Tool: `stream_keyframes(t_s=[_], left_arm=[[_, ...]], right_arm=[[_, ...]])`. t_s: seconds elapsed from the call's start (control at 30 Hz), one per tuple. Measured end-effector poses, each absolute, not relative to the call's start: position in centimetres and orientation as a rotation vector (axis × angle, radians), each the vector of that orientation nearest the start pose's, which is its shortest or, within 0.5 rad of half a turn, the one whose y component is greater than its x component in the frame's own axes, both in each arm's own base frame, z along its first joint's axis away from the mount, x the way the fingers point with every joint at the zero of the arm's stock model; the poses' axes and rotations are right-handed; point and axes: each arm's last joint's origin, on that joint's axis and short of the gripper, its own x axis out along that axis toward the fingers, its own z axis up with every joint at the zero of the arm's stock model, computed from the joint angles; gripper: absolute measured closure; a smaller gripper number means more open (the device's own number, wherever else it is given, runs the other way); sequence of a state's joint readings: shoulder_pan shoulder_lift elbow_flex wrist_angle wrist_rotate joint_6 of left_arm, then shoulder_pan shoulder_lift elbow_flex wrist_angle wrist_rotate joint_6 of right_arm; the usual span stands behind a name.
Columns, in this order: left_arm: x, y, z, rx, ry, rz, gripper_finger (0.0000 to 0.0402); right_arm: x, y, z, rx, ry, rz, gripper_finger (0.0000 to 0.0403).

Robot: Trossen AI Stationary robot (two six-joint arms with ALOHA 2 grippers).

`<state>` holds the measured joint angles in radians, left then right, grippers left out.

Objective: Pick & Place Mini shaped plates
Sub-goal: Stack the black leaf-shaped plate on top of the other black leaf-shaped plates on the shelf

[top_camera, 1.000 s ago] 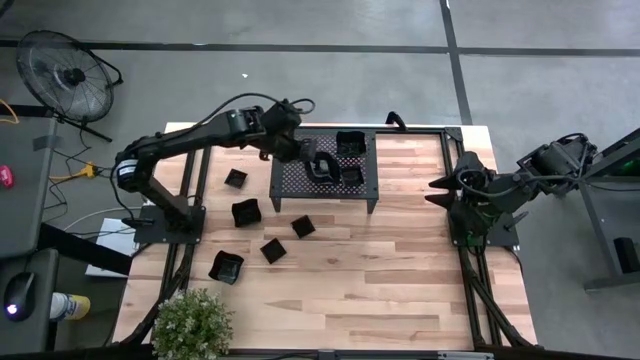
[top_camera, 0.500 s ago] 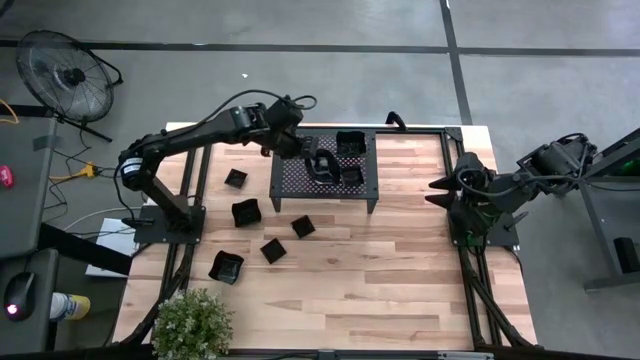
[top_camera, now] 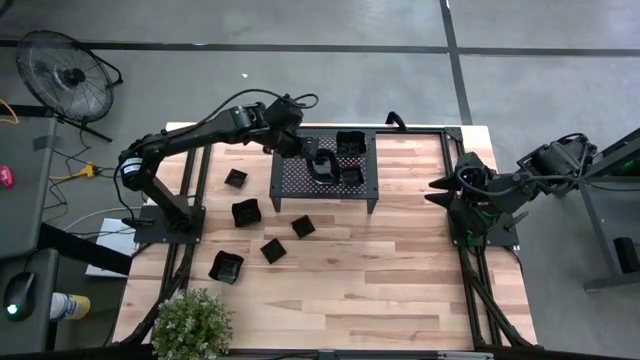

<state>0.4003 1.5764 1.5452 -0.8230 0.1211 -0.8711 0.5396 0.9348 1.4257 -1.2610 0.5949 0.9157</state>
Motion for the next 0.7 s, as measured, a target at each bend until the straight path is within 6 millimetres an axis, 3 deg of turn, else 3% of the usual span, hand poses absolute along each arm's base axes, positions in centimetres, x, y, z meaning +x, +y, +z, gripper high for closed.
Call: stream_keyframes(t_s=[0.23, 0.7], left_arm=[[30.57, 13.67, 34.50, -1.047, 0.670, 0.595, 0.0401], [31.00, 13.72, 33.84, -1.051, 0.703, 0.585, 0.0401]], right_arm=[[10.87, 4.61, 42.03, 0.471, 0.559, -0.338, 0.0222], [10.89, 4.63, 42.03, 0.472, 0.560, -0.337, 0.0222]])
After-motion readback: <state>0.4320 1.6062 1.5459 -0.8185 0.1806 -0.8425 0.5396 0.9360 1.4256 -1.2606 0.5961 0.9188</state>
